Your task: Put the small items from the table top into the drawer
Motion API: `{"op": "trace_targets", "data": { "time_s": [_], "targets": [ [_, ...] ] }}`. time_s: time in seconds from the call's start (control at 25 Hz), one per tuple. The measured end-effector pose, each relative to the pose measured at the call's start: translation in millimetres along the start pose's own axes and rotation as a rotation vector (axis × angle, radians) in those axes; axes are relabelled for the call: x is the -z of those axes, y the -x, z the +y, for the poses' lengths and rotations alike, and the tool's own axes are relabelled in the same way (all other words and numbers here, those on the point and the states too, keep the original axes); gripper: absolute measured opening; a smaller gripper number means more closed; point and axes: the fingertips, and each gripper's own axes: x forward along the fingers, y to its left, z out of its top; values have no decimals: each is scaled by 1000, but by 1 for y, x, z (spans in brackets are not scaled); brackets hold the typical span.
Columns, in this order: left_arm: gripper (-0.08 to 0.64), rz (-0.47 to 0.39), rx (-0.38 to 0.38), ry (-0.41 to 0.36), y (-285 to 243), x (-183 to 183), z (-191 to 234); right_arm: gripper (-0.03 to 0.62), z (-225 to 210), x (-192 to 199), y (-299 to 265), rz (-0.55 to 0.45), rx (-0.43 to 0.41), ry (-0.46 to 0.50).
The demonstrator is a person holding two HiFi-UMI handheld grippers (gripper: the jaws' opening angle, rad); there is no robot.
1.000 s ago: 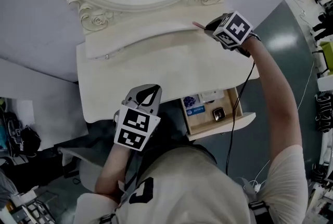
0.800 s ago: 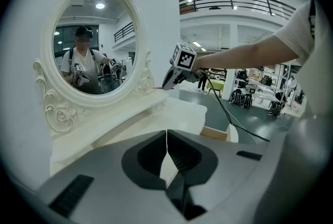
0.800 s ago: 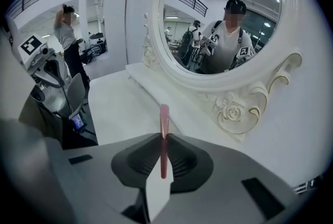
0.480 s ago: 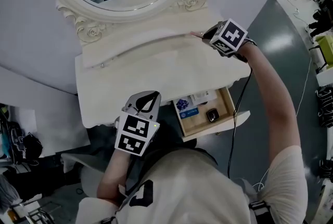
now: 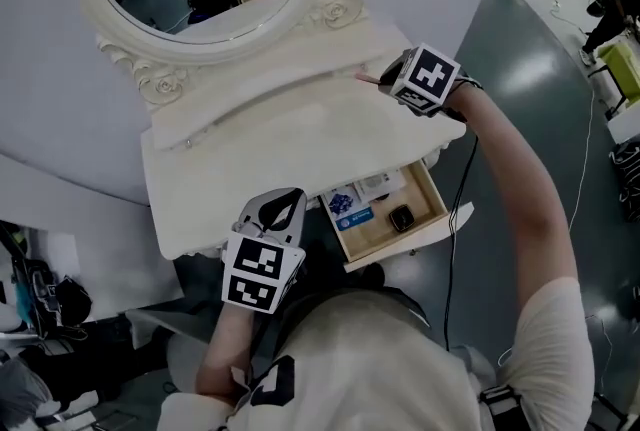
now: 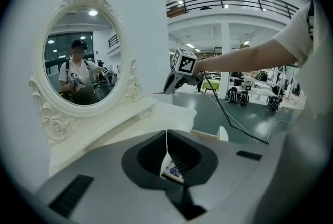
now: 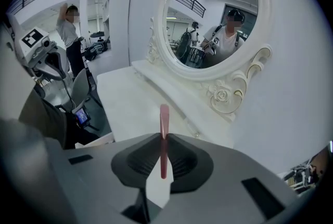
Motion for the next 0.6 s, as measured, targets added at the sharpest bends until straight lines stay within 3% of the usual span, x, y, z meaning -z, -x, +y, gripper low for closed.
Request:
{"op": "trace_targets", "data": {
  "time_s": [0.6],
  "targets": [
    [57,61,-62,77,-16,26,-49,61,63,25,21,-10,-60,161]
  ]
}}
